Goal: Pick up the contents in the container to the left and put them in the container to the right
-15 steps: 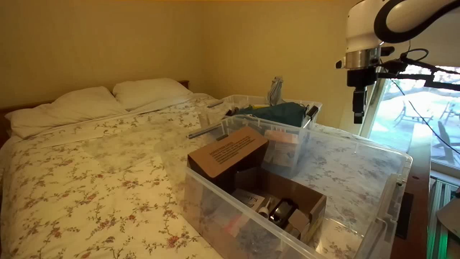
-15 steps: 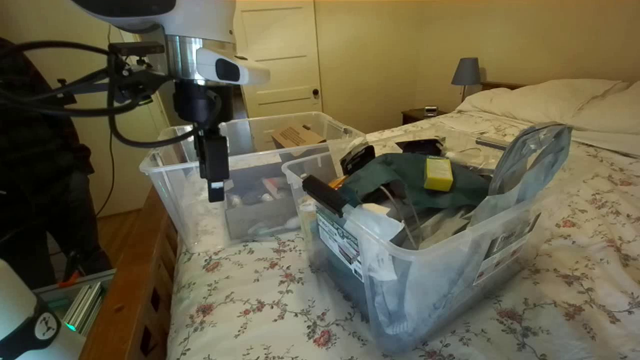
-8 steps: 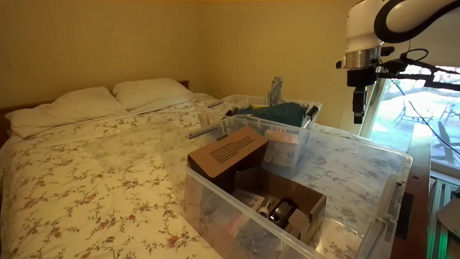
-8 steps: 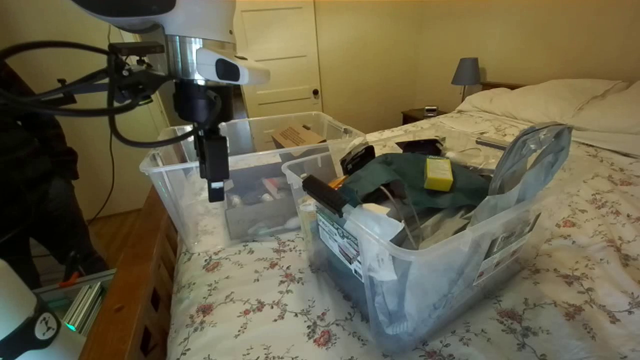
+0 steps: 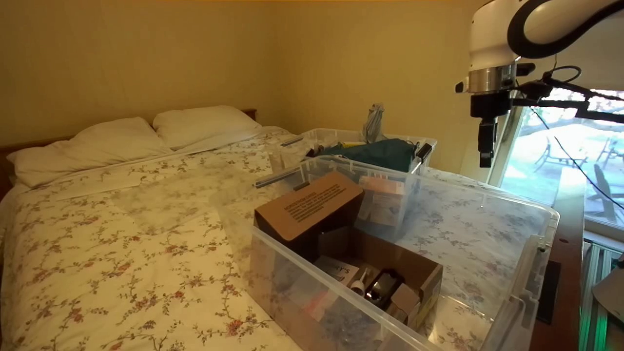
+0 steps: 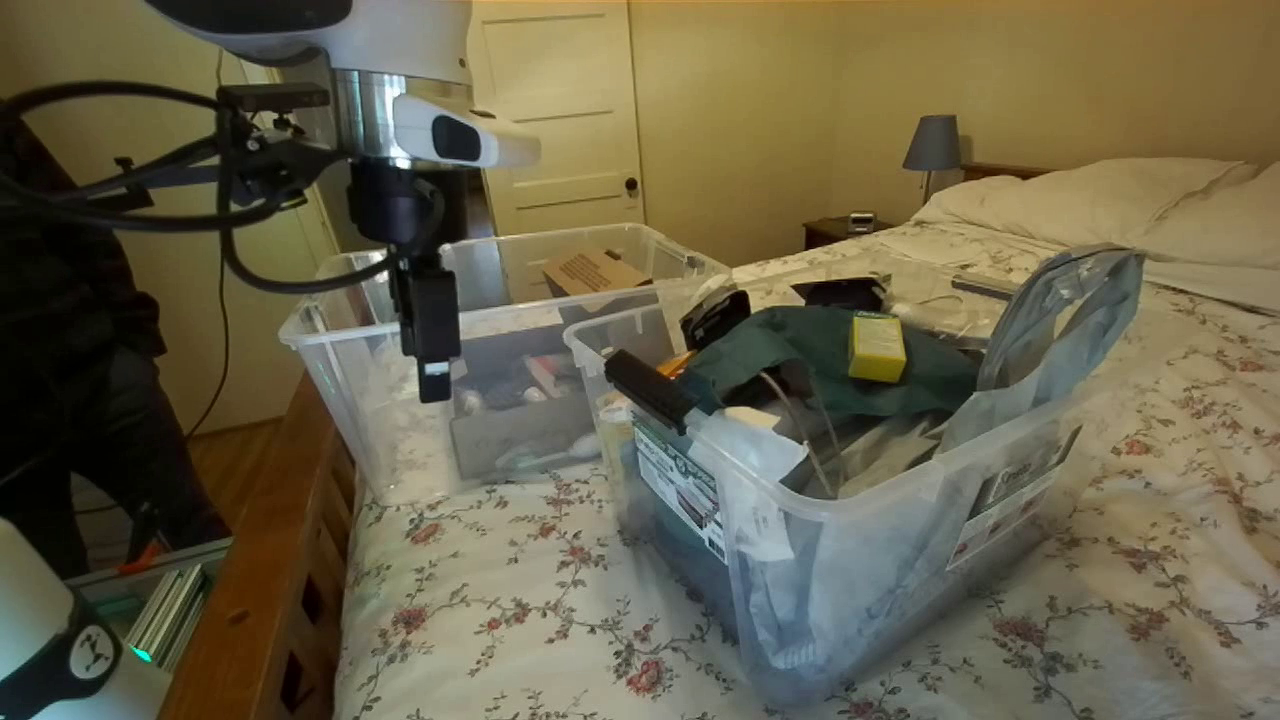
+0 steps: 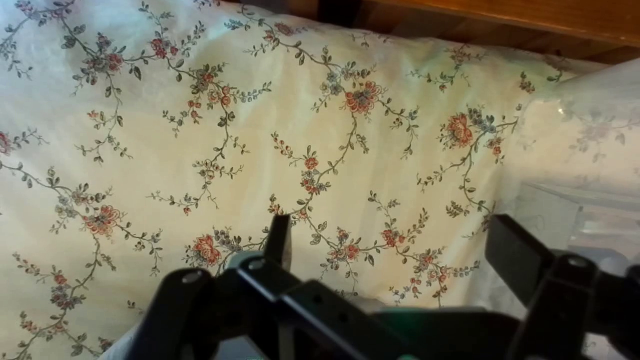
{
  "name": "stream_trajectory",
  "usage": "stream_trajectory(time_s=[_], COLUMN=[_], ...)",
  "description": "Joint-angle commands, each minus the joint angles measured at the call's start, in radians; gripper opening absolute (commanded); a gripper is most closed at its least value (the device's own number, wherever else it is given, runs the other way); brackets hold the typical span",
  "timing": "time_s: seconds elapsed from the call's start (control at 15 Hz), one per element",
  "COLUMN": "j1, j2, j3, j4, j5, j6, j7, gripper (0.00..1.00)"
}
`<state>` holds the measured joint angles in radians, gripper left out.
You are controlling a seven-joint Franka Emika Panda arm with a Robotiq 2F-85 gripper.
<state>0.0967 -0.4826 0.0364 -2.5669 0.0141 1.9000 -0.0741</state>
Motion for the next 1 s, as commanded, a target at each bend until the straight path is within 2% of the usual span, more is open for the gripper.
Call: stream_trajectory(time_s=[0.0,0.4,0.67,0.93], j1=[0.036,0.167,0.227,0.241], j2=[-0.007,0.070,0.258,0.475], j3=[0.050,0.222,0.341,0.394], j4=[0.030,0.223,0.376,0.502], j5=[-0.010,-0.036,-0.094,-0.241], j6=[0.073,0.127,0.205,0.247], j7=[-0.014,-0.009,-0.029,-0.090], gripper=[1.00,1.00,1.00,1.00])
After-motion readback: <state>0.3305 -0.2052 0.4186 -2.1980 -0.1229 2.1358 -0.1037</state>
